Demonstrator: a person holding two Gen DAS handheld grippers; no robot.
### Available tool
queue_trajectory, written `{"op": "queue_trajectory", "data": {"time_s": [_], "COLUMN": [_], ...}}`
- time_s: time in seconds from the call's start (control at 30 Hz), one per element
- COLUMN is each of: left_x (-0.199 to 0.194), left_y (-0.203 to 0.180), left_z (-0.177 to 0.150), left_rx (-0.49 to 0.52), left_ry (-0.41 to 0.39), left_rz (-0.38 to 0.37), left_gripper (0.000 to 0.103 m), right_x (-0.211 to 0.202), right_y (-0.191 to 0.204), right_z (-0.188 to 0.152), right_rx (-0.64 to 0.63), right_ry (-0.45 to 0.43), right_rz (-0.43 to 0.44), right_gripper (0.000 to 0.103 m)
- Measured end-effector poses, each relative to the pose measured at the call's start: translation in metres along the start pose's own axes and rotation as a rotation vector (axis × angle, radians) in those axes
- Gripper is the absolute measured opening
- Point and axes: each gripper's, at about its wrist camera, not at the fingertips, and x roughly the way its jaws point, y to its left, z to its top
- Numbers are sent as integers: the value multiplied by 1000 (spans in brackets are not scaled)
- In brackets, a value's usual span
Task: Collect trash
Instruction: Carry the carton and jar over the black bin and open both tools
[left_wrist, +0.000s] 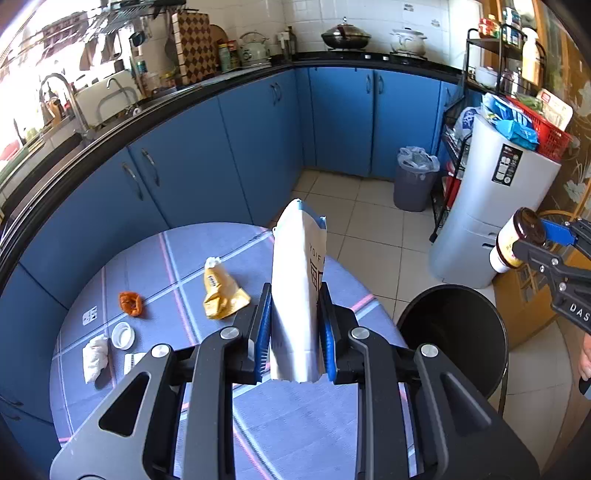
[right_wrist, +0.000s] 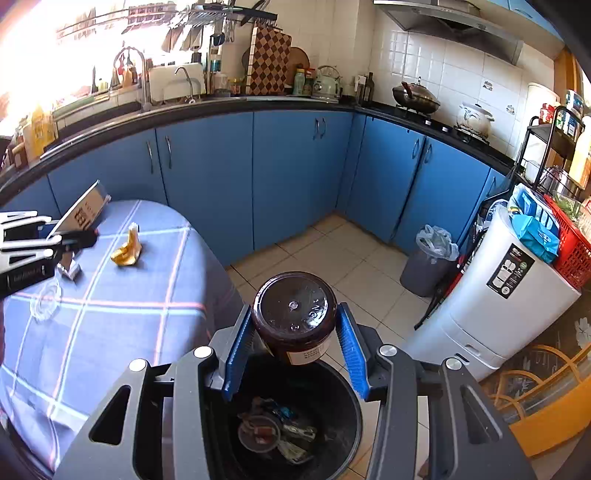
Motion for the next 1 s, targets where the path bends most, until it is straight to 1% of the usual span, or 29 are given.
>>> {"op": "queue_trajectory", "data": {"time_s": [0.2, 0.5, 0.77, 1.0], "left_x": [3, 4, 5, 2], "left_y": [-16, -43, -59, -72], "left_z": [1, 1, 1, 1], "left_rx": [24, 78, 112, 141], "left_ry": [9, 14, 17, 12], "left_rz": [-19, -51, -76, -98], "left_gripper": [24, 25, 24, 24], "right_x": [-3, -11, -19, -24], "right_y": [-3, -3, -7, -9], "right_z": [-13, -27, -29, -24], "right_rx": [-46, -105, -107, -92], "right_ry": [28, 52, 44, 24], "right_rz": [-13, 1, -4, 13], "right_gripper": [44, 44, 44, 44]}}
